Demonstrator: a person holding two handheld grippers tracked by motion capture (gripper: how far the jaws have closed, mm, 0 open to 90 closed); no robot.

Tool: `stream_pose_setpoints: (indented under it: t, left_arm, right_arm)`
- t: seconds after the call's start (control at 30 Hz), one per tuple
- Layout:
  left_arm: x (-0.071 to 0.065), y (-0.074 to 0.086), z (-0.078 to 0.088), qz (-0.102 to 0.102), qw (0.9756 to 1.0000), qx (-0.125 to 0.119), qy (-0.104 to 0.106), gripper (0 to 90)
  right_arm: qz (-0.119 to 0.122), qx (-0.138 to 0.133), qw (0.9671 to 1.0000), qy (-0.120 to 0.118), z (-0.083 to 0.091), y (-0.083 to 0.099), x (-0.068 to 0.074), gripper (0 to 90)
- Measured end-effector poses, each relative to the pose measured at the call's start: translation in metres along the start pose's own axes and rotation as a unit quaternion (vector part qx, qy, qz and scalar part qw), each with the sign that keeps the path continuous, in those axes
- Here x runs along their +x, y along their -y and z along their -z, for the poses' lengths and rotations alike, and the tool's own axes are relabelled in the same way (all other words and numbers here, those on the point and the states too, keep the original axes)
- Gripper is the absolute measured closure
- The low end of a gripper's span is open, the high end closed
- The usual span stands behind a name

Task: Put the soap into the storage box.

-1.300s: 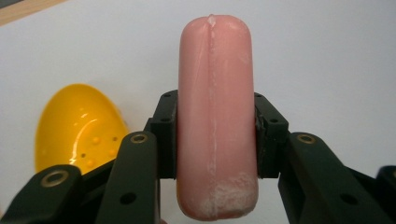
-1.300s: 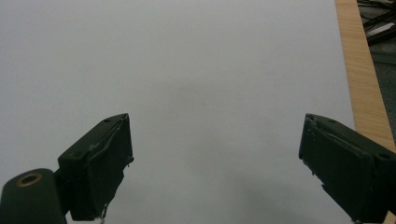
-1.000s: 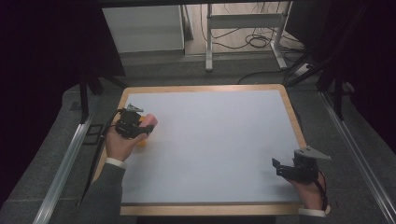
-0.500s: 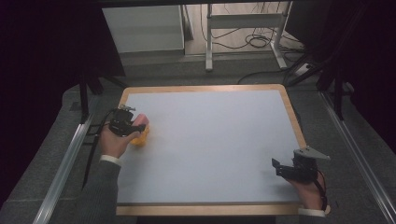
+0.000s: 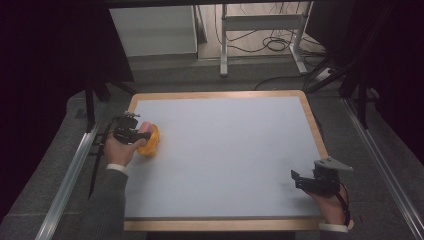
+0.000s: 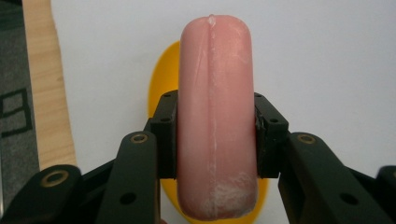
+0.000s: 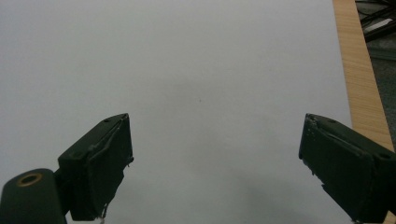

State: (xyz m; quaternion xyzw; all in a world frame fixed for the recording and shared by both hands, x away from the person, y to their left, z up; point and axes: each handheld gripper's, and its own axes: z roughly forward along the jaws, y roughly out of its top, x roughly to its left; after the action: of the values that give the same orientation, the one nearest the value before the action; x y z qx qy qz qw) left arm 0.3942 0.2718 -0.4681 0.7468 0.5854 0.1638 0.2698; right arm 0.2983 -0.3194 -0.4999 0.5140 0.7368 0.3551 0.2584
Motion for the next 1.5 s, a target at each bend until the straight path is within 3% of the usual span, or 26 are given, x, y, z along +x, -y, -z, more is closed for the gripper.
stream_pose_setpoints:
  t: [0.33, 0.4, 0.63, 0.7, 0.9, 1.07, 1.2, 1.37, 1.5]
  left_arm:
    - [0.000, 0.005, -0.013, 0.001, 0.9999, 0.014, 0.000, 60.2]
    - [0.000, 0.007, -0.013, 0.003, 1.0000, 0.001, 0.000, 59.3]
    - [-0.004, 0.009, 0.011, -0.014, 0.9989, -0.043, -0.013, 29.4]
    - [-0.007, 0.013, 0.018, -0.027, 0.9980, -0.055, -0.013, 26.2]
    - [-0.021, 0.026, 0.037, -0.059, 0.9937, -0.091, 0.029, 23.5]
    - [-0.034, 0.041, 0.043, -0.076, 0.9893, -0.102, 0.071, 23.3]
    - [-0.042, 0.054, 0.042, -0.075, 0.9867, -0.096, 0.108, 22.9]
    - [-0.049, 0.071, 0.039, -0.073, 0.9837, -0.097, 0.132, 22.4]
    - [-0.053, 0.084, 0.035, -0.082, 0.9823, -0.100, 0.136, 22.3]
  right_arm:
    - [0.000, 0.003, 1.0000, 0.001, -0.001, 0.001, 0.000, 9.2]
    - [0.002, 0.003, 1.0000, 0.001, -0.002, 0.001, 0.001, 9.3]
    - [0.004, 0.001, 1.0000, -0.003, -0.002, 0.001, 0.002, 9.3]
    - [0.003, 0.002, 1.0000, -0.002, -0.002, 0.001, 0.002, 9.3]
    - [0.004, 0.003, 1.0000, 0.000, -0.002, 0.001, 0.002, 9.3]
    - [0.004, 0.002, 1.0000, 0.000, -0.002, 0.001, 0.002, 9.3]
    - [0.005, 0.002, 1.0000, 0.000, -0.002, 0.001, 0.002, 9.3]
    - [0.006, 0.001, 1.0000, 0.001, -0.001, 0.000, 0.003, 9.3]
    - [0.007, 0.003, 1.0000, 0.002, -0.002, 0.000, 0.003, 9.3]
